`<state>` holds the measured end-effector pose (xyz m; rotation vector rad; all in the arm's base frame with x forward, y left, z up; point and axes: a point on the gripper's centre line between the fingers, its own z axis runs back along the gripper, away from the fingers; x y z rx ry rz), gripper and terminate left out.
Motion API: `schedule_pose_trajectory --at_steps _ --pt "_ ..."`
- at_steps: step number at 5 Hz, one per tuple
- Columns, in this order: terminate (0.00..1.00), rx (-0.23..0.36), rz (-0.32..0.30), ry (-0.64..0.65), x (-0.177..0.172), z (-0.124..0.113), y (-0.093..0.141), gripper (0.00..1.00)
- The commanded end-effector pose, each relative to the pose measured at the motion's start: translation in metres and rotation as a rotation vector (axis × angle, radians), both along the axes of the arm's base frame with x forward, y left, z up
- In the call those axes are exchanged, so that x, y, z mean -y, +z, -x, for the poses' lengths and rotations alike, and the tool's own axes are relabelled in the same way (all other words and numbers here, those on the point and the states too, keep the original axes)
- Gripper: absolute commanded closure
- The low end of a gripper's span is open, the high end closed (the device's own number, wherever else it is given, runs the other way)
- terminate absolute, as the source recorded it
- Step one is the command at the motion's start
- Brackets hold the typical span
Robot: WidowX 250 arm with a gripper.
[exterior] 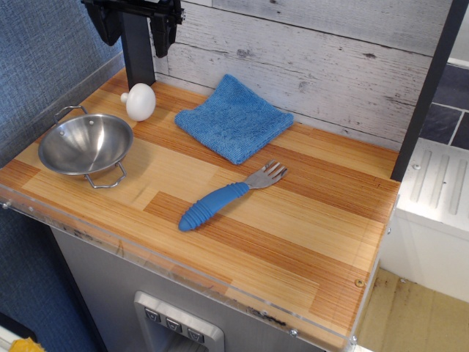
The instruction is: Move the blue fork to the back left edge of the table
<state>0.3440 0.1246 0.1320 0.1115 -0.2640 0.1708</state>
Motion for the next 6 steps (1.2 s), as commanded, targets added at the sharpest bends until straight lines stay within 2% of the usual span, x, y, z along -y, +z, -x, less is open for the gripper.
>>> schedule_pose_trajectory --at_steps 1,4,5,6 --pt "0.00 0.000 0.000 0.000 0.000 0.000 0.000 0.00" --pt "0.00 -0.005 -0.062 -0.184 0.051 0.029 -0.021 0.00" --pt "0.00 -0.047 -0.059 -0.268 0.069 0.043 -0.040 0.00" --pt "0.00 -0.099 -0.091 -0.384 0.086 0.054 -0.056 0.00"
